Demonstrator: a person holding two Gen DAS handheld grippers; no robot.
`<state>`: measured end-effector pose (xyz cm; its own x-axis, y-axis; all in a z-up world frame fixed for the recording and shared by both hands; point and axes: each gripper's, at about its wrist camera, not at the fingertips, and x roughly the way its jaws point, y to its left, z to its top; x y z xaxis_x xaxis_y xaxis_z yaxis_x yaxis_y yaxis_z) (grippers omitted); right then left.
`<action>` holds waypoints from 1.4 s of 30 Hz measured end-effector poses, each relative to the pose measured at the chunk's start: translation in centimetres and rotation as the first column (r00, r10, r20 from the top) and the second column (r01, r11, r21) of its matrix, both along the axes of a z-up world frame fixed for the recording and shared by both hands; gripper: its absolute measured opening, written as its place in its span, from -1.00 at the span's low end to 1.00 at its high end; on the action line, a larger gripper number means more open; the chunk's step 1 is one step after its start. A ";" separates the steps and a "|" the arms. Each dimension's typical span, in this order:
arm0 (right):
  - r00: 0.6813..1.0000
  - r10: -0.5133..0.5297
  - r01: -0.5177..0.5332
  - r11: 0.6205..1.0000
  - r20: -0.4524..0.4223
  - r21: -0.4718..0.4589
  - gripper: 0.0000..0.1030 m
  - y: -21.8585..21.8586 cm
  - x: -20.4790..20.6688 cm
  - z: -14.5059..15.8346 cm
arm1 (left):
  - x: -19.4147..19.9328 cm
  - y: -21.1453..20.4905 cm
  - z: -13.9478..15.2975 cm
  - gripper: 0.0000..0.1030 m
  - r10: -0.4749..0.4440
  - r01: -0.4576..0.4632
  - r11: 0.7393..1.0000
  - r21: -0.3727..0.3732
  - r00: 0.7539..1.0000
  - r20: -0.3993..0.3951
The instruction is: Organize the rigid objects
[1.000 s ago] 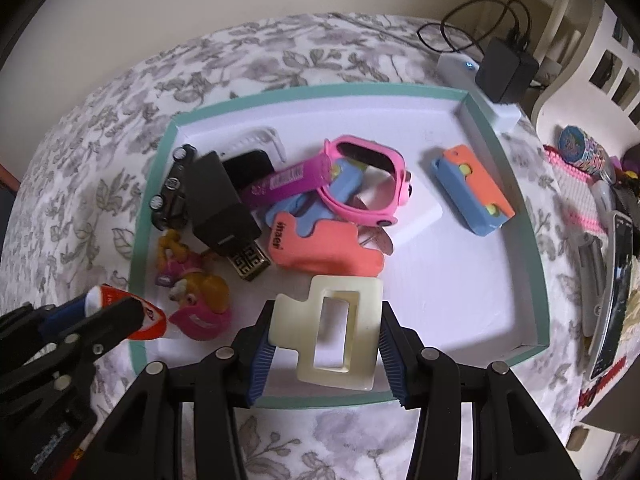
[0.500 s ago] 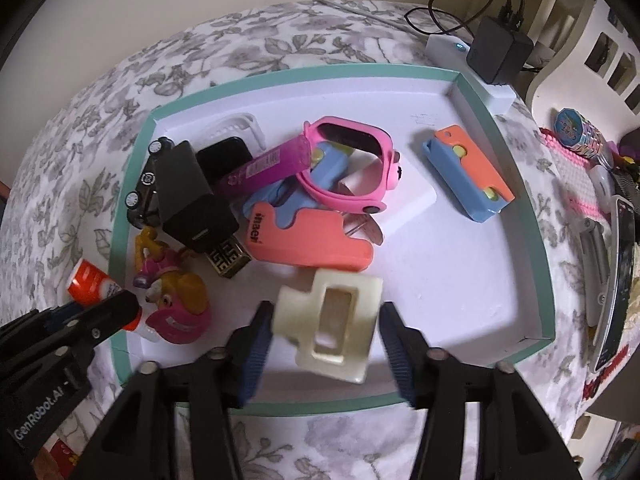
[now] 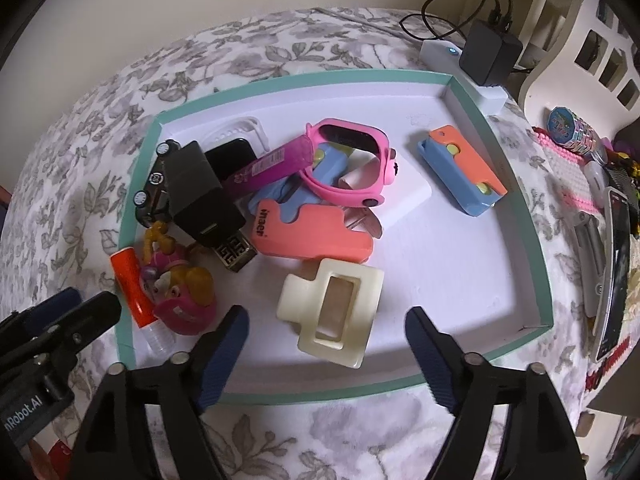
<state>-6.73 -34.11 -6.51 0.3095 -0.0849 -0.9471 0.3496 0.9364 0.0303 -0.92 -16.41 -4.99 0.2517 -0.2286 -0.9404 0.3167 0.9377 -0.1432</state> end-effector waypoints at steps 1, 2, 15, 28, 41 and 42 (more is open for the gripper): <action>1.000 0.001 -0.001 1.000 0.006 -0.004 0.77 0.1 -0.1 0.1 | -0.1 0.1 0.0 0.53 0.008 -0.009 1.000 0.005 1.000 0.006; 1.000 0.001 -0.001 1.000 0.012 -0.008 0.86 0.3 -0.2 0.3 | -0.1 0.5 0.1 0.54 0.021 -0.021 1.000 0.011 1.000 0.016; 0.994 -0.011 0.013 1.000 0.107 -0.025 1.00 2.3 -1.9 3.4 | -1.0 4.9 2.4 0.91 0.147 -0.147 0.989 -0.011 0.978 0.149; 0.969 -0.070 0.077 0.997 0.238 -0.020 1.00 3.0 -5.2 7.6 | -4.8 5.5 5.5 0.91 0.077 -0.081 0.997 0.008 0.966 0.247; 0.961 -0.036 0.067 0.992 0.274 -0.104 1.00 5.0 -6.8 9.6 | -6.3 6.3 7.4 0.91 0.090 -0.105 0.994 0.031 0.946 0.310; 0.962 -0.034 0.065 0.992 0.272 -0.105 1.00 5.1 -6.9 9.6 | -6.3 6.4 7.4 0.91 0.096 -0.112 0.993 0.035 0.946 0.310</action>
<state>-13.59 -28.97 3.09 0.5446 -0.2072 -0.8127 0.3890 0.9209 0.0258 -7.26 -10.03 2.43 0.5501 -0.1388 -0.8235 0.2381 0.9712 -0.0047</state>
